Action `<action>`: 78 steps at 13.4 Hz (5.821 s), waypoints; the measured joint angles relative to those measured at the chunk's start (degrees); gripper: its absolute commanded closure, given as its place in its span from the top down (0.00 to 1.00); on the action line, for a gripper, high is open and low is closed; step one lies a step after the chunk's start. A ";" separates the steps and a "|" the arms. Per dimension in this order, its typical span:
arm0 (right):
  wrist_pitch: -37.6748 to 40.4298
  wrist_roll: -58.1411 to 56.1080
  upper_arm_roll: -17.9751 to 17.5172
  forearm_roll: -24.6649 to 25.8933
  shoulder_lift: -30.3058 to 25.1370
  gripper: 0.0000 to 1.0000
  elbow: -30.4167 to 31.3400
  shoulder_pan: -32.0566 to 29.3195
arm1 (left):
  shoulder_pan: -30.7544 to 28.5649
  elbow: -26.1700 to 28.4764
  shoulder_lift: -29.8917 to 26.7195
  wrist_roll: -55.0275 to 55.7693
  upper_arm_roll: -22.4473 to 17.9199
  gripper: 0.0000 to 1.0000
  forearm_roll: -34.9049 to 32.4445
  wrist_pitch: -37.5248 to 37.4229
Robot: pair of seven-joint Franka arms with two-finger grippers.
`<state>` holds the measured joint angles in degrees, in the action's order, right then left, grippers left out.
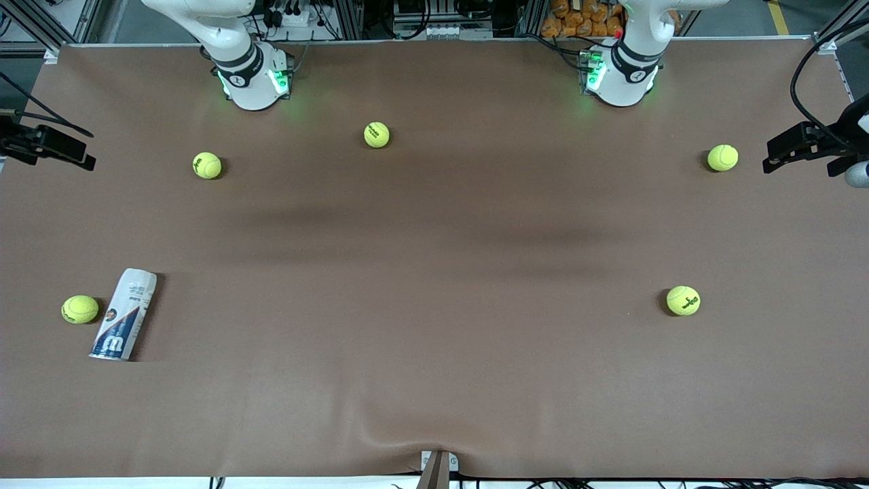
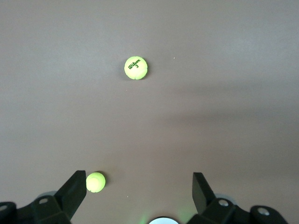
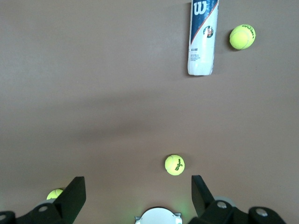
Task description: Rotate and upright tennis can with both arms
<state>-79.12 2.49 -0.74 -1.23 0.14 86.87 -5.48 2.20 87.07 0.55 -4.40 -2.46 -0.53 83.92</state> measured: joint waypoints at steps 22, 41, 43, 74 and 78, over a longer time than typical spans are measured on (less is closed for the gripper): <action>-8.50 -1.51 0.74 4.17 11.86 1.00 1.37 -3.80 | -0.10 -0.05 0.00 0.00 0.10 1.00 0.00 -0.25; -40.65 -7.33 0.82 4.55 38.03 1.00 0.00 -10.68 | -0.21 0.04 0.08 0.00 0.08 1.00 0.00 -0.32; -41.40 -7.33 0.82 4.55 38.13 1.00 0.02 -10.68 | -0.31 0.04 0.08 0.00 0.08 1.00 0.00 -0.32; -47.75 -8.89 -0.07 4.54 43.11 0.62 -0.47 -12.31 | -0.51 0.05 0.29 -0.04 0.08 1.00 0.00 -0.33; -44.29 -8.90 -0.85 4.54 41.70 0.62 -0.83 -12.31 | -0.54 0.05 0.30 -0.04 0.08 1.00 0.00 -0.33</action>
<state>-123.41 -6.40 -1.59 3.31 41.83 86.04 -17.78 1.66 87.12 0.85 -4.44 -2.39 -0.53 83.59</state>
